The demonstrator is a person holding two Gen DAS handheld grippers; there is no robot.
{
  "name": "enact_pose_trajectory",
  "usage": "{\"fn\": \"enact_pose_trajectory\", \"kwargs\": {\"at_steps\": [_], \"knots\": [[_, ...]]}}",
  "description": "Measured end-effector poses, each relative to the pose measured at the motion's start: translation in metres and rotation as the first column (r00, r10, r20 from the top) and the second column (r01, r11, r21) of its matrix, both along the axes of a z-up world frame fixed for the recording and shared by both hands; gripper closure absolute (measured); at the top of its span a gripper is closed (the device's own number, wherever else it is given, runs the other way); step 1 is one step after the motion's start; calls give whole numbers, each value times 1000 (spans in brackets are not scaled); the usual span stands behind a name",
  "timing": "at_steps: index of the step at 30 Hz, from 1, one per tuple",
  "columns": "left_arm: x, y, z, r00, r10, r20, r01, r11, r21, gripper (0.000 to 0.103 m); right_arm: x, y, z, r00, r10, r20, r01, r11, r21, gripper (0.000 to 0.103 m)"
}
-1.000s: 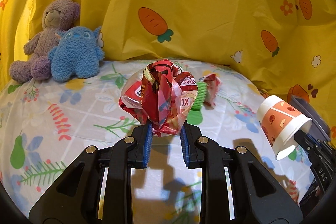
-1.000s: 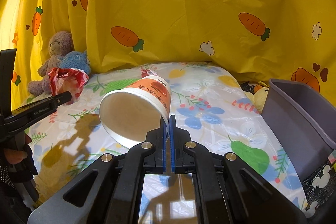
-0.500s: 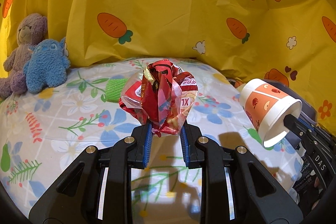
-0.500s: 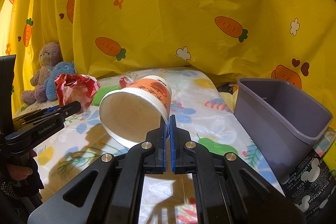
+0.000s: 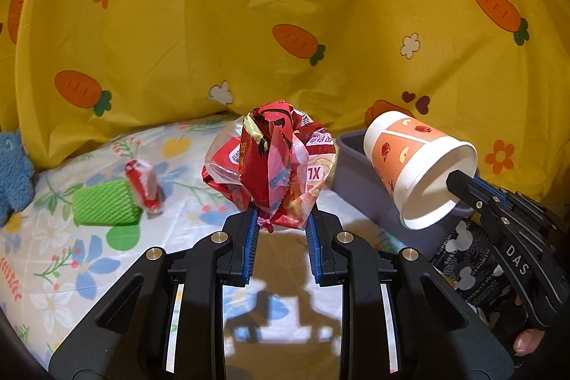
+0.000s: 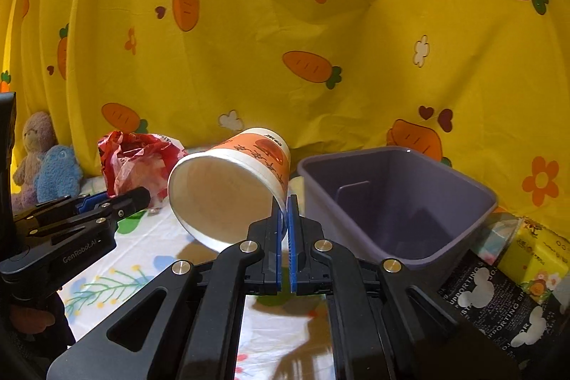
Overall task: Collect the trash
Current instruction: 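Carry the red wrapper and orange cup over the grey bin with both grippers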
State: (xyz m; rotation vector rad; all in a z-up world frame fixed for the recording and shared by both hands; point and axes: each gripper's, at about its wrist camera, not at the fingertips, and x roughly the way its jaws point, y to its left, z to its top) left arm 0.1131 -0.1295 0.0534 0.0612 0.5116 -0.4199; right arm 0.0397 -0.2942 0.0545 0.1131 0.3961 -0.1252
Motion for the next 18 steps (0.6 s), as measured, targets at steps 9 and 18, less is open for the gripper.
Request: {"fn": "enact_pose_trajectory", "kwargs": {"at_steps": [9, 18], "knots": [[22, -78, 0, 982, -182, -51, 181, 983, -21, 79, 10, -62, -6, 978, -205, -39, 205, 979, -20, 99], [48, -116, -11, 963, -244, -116, 240, 970, -48, 79, 24, -87, -16, 959, -271, -87, 271, 962, -23, 99]]}}
